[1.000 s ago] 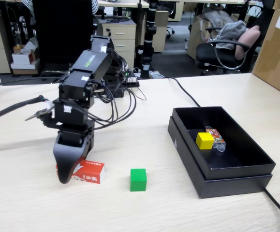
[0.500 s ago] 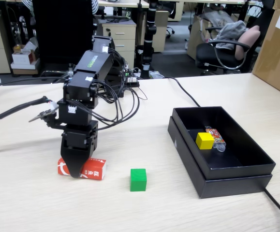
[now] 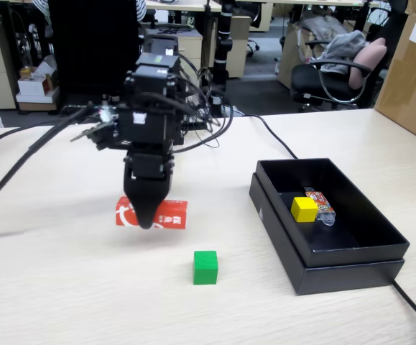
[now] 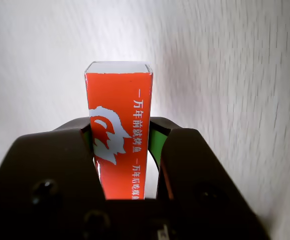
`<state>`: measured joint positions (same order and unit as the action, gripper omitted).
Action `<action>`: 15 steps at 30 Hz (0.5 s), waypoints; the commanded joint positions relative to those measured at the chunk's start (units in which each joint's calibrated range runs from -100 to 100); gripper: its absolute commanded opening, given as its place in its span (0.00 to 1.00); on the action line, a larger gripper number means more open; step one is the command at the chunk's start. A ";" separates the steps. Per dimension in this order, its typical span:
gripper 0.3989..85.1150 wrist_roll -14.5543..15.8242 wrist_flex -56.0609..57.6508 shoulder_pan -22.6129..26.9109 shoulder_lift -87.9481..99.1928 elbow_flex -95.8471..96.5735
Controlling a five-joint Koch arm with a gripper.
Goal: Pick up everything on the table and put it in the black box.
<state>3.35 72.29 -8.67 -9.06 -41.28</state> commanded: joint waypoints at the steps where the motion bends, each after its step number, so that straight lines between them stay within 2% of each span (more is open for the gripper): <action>1: 0.05 1.07 0.33 2.88 9.00 -1.06; 15: 0.05 4.49 0.33 17.58 18.52 -0.97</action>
<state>7.50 72.45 6.81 3.74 -39.36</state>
